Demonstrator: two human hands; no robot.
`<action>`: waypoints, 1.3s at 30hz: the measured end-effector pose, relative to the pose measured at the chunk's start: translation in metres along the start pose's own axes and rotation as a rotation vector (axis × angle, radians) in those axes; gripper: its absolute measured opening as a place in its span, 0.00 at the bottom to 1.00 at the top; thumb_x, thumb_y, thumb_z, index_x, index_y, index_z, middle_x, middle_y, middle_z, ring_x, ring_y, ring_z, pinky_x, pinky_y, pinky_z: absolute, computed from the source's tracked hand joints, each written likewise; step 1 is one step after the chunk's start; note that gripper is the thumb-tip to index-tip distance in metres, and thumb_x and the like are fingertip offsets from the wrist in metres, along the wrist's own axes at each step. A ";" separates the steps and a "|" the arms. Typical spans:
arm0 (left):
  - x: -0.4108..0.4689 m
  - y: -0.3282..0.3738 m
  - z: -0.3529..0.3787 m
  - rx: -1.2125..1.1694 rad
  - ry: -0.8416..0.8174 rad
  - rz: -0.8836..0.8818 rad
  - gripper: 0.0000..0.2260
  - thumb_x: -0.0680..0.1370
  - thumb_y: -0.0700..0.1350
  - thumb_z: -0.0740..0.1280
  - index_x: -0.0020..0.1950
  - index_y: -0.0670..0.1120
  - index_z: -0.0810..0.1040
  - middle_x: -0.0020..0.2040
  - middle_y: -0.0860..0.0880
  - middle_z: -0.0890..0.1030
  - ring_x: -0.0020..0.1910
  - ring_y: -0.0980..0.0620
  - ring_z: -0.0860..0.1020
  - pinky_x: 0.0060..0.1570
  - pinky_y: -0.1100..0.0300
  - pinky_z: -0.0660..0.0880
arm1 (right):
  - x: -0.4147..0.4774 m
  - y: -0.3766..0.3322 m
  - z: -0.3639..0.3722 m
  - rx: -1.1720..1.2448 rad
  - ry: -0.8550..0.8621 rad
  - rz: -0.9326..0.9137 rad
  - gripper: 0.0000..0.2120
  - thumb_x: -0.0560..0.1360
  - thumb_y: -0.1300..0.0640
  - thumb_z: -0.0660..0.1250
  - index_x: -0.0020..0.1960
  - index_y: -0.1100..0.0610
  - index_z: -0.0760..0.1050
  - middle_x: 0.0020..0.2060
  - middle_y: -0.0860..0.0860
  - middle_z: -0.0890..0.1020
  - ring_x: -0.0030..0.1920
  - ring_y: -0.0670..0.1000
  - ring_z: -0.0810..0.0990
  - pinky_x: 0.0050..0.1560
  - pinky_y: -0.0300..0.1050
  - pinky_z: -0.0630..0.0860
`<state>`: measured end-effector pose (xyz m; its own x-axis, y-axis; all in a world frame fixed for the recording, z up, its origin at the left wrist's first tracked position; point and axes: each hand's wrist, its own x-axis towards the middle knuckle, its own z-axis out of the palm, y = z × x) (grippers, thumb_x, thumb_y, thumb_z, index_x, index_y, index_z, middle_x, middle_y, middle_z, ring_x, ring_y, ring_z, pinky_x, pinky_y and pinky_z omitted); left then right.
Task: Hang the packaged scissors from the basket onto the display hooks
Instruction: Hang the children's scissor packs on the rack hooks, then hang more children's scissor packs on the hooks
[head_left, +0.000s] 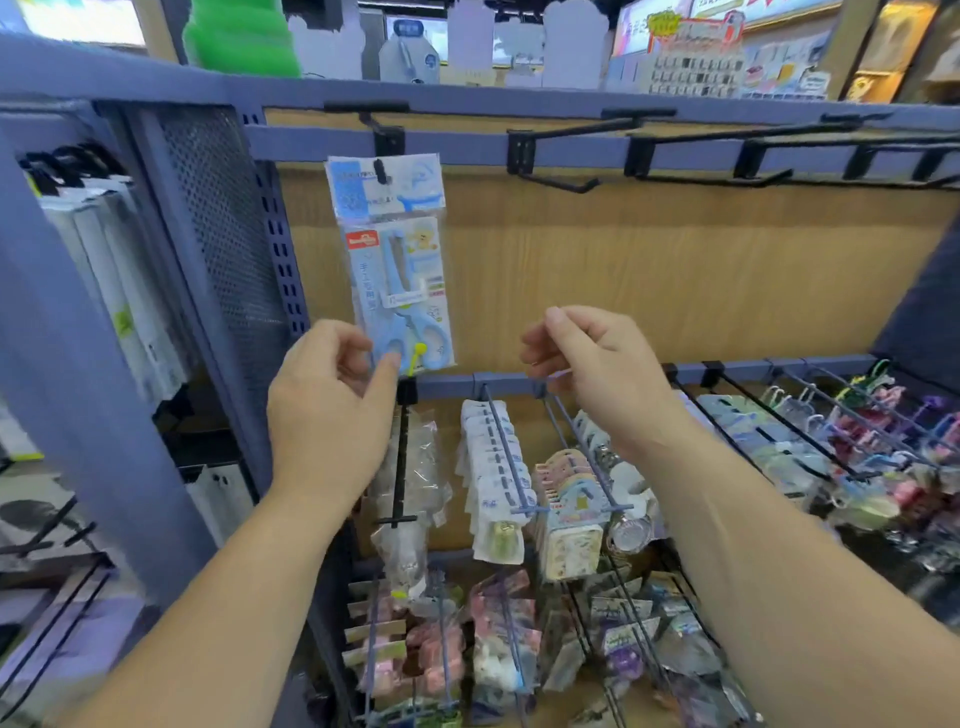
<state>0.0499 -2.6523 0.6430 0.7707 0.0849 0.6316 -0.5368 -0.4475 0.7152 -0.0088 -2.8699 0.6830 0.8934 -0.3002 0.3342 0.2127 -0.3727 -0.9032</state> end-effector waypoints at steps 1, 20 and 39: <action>-0.012 0.006 0.004 0.026 -0.038 0.025 0.07 0.78 0.46 0.74 0.47 0.52 0.76 0.42 0.51 0.79 0.41 0.51 0.77 0.44 0.57 0.74 | -0.012 0.010 -0.013 -0.022 0.005 0.013 0.17 0.87 0.54 0.60 0.45 0.56 0.83 0.38 0.50 0.86 0.38 0.47 0.82 0.41 0.42 0.77; -0.374 0.173 0.328 0.196 -1.101 0.199 0.14 0.79 0.57 0.72 0.59 0.52 0.76 0.54 0.55 0.75 0.55 0.49 0.76 0.50 0.54 0.72 | -0.346 0.334 -0.437 -0.416 0.145 0.835 0.21 0.83 0.47 0.66 0.35 0.57 0.69 0.29 0.52 0.70 0.32 0.52 0.69 0.40 0.53 0.68; -0.545 0.160 0.526 0.467 -1.515 -0.077 0.22 0.77 0.54 0.75 0.68 0.47 0.79 0.60 0.47 0.73 0.54 0.45 0.78 0.50 0.54 0.75 | -0.406 0.451 -0.543 -0.284 0.346 1.309 0.34 0.81 0.42 0.68 0.80 0.55 0.63 0.76 0.54 0.71 0.72 0.57 0.74 0.67 0.52 0.73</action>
<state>-0.2759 -3.2386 0.2558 0.5573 -0.6813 -0.4745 -0.5537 -0.7309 0.3991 -0.4907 -3.3928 0.2863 0.2258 -0.7517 -0.6197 -0.8214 0.1951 -0.5360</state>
